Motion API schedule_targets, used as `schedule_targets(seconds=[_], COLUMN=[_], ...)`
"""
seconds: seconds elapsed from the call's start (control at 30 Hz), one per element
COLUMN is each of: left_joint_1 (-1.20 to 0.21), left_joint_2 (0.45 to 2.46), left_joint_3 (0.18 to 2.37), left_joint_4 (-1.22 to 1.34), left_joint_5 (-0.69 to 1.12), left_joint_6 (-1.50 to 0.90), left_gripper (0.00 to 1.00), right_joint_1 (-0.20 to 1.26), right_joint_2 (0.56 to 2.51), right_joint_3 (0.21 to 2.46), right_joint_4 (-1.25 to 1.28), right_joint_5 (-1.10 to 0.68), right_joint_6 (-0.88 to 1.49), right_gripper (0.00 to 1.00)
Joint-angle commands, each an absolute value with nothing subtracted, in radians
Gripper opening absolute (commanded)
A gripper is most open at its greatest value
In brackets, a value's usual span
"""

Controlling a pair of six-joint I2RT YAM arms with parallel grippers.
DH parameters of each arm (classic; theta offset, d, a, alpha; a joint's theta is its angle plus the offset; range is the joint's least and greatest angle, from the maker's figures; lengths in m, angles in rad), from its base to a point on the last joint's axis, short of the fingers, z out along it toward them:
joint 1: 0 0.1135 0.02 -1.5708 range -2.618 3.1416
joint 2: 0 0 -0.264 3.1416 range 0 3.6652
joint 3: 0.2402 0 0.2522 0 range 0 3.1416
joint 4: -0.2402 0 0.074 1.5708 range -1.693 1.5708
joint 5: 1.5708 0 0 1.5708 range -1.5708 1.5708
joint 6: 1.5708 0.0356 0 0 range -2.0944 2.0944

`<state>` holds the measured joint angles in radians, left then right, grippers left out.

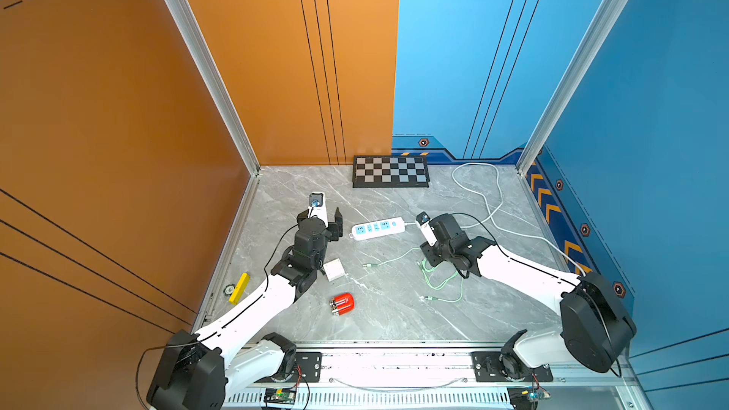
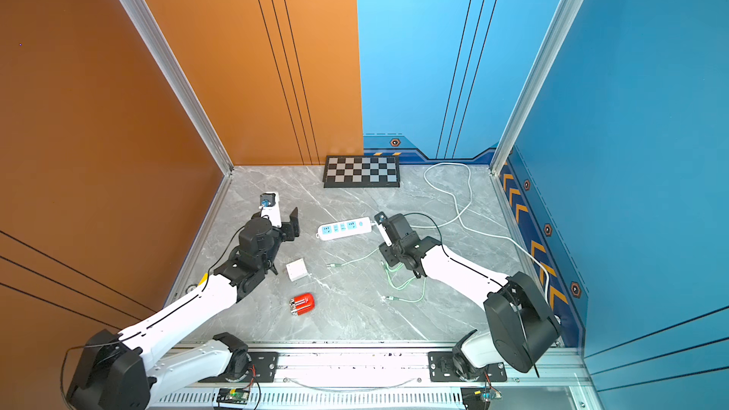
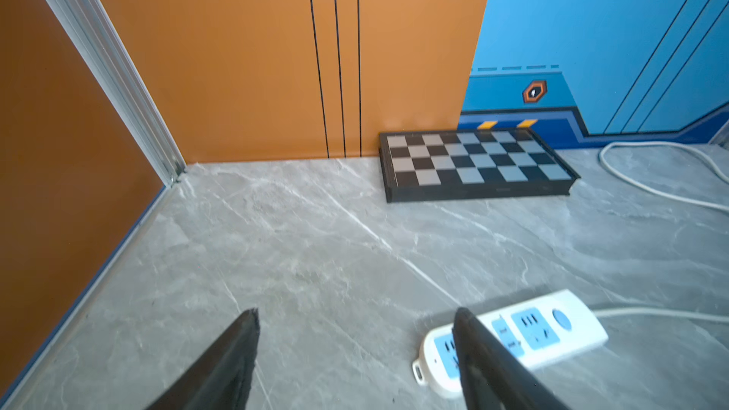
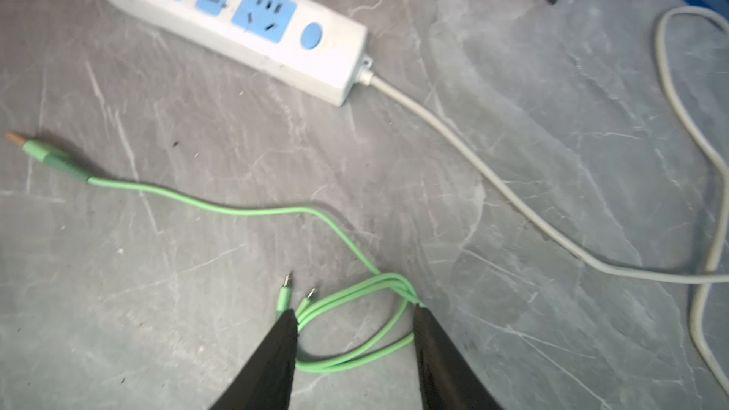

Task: Charge the electric shaver
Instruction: Pick up the charging cable from the center of the board.

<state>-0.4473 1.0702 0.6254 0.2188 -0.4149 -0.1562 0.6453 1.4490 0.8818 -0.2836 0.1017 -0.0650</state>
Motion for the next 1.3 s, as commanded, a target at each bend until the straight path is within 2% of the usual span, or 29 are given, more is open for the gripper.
schedule_targets(seconds=[0.0,0.17,0.47,0.93,1.27], left_joint_1=[-0.402,-0.297,-0.248,-0.201,-0.186], left_joint_2=[1.017,0.877,0.713,0.749,0.746], left_joint_3=[0.662,0.611,0.602,0.631,0.629], left_joint_4=[-0.108,-0.235,-0.391,-0.407,-0.407], left_joint_5=[-0.287,-0.086,-0.022,0.037,0.049], left_joint_6=[-0.319,-0.442,-0.487,-0.491,-0.493], left_gripper=[0.78,0.77,0.77,0.77,0.78], right_joint_1=[0.695,0.772,0.844,0.868,0.877], right_joint_2=[1.486,1.614,1.837,1.957,2.041], right_joint_3=[0.944,1.050,1.244,1.332,1.374], right_joint_4=[-0.323,-0.316,-0.344,-0.353,-0.353], right_joint_5=[-0.002,-0.112,-0.141,-0.165,-0.157], right_joint_6=[-0.124,-0.167,-0.242,-0.286,-0.294], right_gripper=[0.50,0.50,0.46,0.41,0.33])
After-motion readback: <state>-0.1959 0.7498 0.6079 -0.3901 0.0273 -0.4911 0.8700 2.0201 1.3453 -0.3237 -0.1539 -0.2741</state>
